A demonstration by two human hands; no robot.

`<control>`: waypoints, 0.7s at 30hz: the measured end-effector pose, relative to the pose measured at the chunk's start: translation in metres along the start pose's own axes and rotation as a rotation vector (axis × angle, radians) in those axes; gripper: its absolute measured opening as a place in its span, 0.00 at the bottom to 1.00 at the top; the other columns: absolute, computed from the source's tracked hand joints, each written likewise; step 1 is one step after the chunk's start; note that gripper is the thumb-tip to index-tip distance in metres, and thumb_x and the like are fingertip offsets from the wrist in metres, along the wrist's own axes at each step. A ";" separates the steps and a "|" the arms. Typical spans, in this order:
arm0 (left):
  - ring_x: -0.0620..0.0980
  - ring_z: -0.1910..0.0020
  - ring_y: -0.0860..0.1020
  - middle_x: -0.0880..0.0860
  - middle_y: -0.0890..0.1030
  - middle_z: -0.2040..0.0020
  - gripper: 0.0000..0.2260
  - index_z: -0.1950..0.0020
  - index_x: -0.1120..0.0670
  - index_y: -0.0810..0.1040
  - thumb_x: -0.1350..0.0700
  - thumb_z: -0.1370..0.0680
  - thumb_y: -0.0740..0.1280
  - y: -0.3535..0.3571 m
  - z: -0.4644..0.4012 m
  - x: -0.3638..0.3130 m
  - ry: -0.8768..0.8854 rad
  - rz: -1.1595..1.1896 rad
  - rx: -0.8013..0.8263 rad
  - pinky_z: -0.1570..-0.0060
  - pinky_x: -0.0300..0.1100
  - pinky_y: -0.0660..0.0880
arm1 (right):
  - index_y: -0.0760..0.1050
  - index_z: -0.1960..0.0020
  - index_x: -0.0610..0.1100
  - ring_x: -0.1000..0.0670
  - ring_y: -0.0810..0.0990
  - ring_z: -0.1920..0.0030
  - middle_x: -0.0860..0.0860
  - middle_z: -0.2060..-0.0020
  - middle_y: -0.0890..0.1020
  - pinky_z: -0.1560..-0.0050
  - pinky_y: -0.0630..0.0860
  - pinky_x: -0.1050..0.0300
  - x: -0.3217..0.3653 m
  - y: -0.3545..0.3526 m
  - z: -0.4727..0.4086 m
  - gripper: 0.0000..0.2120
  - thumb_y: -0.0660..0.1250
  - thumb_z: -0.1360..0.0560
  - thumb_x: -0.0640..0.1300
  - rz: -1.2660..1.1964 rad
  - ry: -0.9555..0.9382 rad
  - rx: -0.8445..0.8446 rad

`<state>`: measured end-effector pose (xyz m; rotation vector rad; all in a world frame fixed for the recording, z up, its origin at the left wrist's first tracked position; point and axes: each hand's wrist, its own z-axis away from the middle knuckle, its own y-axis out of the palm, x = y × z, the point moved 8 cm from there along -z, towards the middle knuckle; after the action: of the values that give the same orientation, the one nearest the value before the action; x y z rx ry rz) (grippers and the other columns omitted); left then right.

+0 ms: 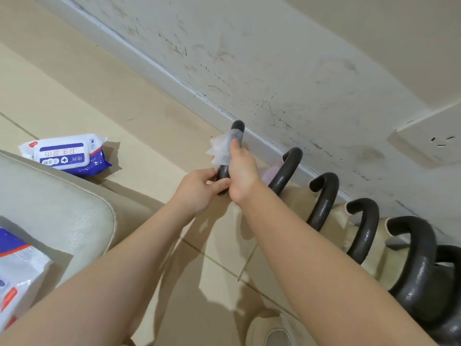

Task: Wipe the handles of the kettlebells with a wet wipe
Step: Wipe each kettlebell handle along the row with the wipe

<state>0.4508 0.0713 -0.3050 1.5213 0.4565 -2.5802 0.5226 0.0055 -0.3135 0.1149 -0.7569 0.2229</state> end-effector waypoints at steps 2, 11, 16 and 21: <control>0.51 0.62 0.75 0.59 0.83 0.58 0.10 0.57 0.58 0.80 0.51 0.26 0.67 -0.001 -0.001 0.002 -0.036 -0.041 0.020 0.58 0.43 0.70 | 0.68 0.37 0.46 0.42 0.78 0.44 0.44 0.46 0.78 0.39 0.74 0.46 -0.016 0.000 0.006 0.17 0.52 0.20 0.54 0.035 -0.054 0.013; 0.42 0.75 0.65 0.45 0.71 0.75 0.08 0.64 0.52 0.77 0.57 0.25 0.62 0.011 0.001 -0.019 -0.007 -0.088 0.045 0.74 0.32 0.61 | 0.67 0.42 0.44 0.47 0.77 0.45 0.48 0.51 0.80 0.40 0.72 0.52 -0.028 -0.024 0.021 0.13 0.52 0.19 0.52 0.154 -0.222 -0.007; 0.49 0.65 0.72 0.53 0.79 0.63 0.10 0.54 0.53 0.81 0.53 0.30 0.64 0.012 0.004 -0.016 -0.011 -0.070 0.024 0.62 0.41 0.68 | 0.72 0.40 0.45 0.47 0.77 0.43 0.45 0.46 0.80 0.37 0.71 0.50 -0.038 -0.025 0.021 0.17 0.49 0.19 0.51 0.131 -0.220 -0.124; 0.47 0.39 0.73 0.48 0.72 0.37 0.33 0.30 0.52 0.66 0.54 0.36 0.63 -0.003 0.009 -0.011 -0.101 0.019 -0.059 0.38 0.40 0.67 | 0.74 0.45 0.42 0.51 0.76 0.52 0.48 0.54 0.79 0.49 0.69 0.60 -0.046 -0.033 0.041 0.14 0.51 0.18 0.43 0.204 -0.296 -0.142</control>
<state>0.4481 0.0706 -0.2912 1.3635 0.4999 -2.5902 0.4704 -0.0410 -0.3166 -0.0661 -1.0784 0.3496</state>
